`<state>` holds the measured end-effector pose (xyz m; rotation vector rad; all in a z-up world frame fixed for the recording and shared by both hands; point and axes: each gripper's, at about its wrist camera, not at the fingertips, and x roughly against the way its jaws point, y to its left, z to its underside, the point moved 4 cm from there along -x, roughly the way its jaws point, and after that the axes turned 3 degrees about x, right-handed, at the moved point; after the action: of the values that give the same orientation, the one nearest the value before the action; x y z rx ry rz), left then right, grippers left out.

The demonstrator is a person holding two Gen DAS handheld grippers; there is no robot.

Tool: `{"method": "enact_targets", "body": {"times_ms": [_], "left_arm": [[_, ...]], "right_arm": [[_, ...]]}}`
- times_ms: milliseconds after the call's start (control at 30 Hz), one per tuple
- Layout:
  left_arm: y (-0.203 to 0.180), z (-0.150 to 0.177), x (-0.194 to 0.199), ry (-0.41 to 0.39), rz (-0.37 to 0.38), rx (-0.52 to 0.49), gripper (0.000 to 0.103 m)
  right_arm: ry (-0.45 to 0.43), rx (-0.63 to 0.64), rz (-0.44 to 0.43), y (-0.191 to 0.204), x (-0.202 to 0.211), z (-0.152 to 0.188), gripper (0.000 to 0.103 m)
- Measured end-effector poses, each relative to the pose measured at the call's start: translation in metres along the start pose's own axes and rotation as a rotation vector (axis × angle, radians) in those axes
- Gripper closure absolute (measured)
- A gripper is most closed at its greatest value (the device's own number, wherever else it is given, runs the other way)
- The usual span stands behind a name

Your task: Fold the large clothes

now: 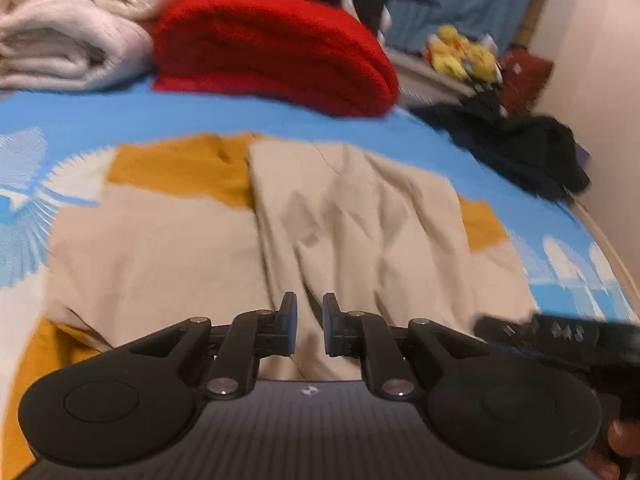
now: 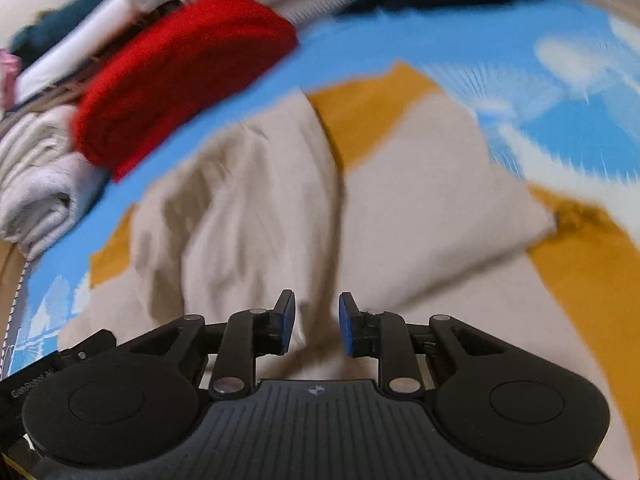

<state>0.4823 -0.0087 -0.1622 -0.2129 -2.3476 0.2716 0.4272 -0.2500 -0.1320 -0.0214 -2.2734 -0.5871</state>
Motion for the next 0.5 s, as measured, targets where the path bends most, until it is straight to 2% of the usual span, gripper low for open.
{"method": "enact_targets", "body": {"times_ms": [67, 133, 167, 267, 367, 500], "left_arm": [[0.002, 0.015, -0.017, 0.105, -0.017, -0.007, 0.081], [0.005, 0.027, -0.030, 0.205, -0.068, -0.016, 0.081], [0.005, 0.025, -0.031, 0.213, -0.086, -0.025, 0.081], [0.003, 0.013, -0.014, 0.178, -0.093, -0.052, 0.081], [-0.002, 0.000, 0.013, 0.132, -0.094, -0.073, 0.080], [-0.008, -0.011, 0.050, 0.079, -0.092, -0.113, 0.078]], "right_arm": [[0.059, 0.012, -0.034, 0.001, -0.012, 0.004, 0.070], [0.155, 0.047, 0.047, -0.005, -0.024, 0.016, 0.069], [0.180, 0.054, 0.110, -0.012, -0.026, 0.022, 0.067], [0.158, -0.006, 0.087, -0.017, -0.014, 0.017, 0.067], [0.070, 0.052, 0.072, -0.004, 0.010, 0.005, 0.067], [0.001, 0.077, 0.052, 0.002, 0.045, -0.006, 0.067]]}}
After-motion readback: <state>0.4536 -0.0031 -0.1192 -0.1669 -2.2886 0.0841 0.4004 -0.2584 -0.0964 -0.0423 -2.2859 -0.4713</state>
